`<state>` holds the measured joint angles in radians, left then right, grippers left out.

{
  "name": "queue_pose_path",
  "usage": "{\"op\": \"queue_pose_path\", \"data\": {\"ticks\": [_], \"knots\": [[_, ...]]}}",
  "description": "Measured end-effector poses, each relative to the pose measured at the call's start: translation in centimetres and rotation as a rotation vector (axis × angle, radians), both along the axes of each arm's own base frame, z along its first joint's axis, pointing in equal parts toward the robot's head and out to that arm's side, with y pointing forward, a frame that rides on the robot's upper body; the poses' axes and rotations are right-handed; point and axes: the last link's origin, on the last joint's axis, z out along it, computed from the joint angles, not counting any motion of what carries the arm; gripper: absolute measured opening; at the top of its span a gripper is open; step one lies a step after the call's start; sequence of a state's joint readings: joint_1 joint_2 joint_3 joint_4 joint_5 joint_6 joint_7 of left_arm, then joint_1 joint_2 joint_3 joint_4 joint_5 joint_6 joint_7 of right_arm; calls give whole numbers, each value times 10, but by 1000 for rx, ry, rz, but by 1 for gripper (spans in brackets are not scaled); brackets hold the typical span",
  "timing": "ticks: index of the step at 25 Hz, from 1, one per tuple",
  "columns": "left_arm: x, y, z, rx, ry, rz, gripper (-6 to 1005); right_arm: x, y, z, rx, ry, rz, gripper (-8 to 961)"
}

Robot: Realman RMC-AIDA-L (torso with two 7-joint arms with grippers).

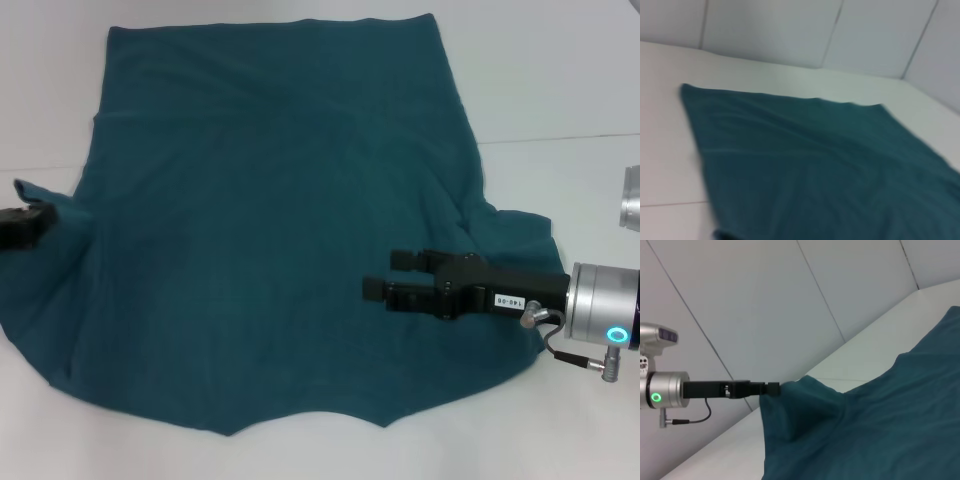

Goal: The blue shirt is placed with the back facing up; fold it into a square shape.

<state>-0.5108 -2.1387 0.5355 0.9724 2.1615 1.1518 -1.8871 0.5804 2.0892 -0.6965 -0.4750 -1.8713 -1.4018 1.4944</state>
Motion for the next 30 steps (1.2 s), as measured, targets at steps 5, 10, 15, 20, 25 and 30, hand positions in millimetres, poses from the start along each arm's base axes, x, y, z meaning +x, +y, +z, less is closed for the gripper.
{"op": "queue_pose_path", "data": {"ticks": [5,10,15,20,25,30], "knots": [[12,1,-12,-22,-77,-5,33,3,-2,0,4,-4,-2,915],[21,4,-25,-38,-153,-14,34,4,-3,-1,2,-3,-4,915],[30,9,-28,-33,-210,-33,38,4,-4,-1,0,-2,-2,915],[32,10,-35,-48,-208,-35,46,5,-4,-1,1,-5,-8,915],[21,6,-33,-23,-220,3,53,7,-4,-1,5,-3,-20,915],[8,0,-30,20,-229,43,237,9,-3,3,3,-7,-26,915]]}}
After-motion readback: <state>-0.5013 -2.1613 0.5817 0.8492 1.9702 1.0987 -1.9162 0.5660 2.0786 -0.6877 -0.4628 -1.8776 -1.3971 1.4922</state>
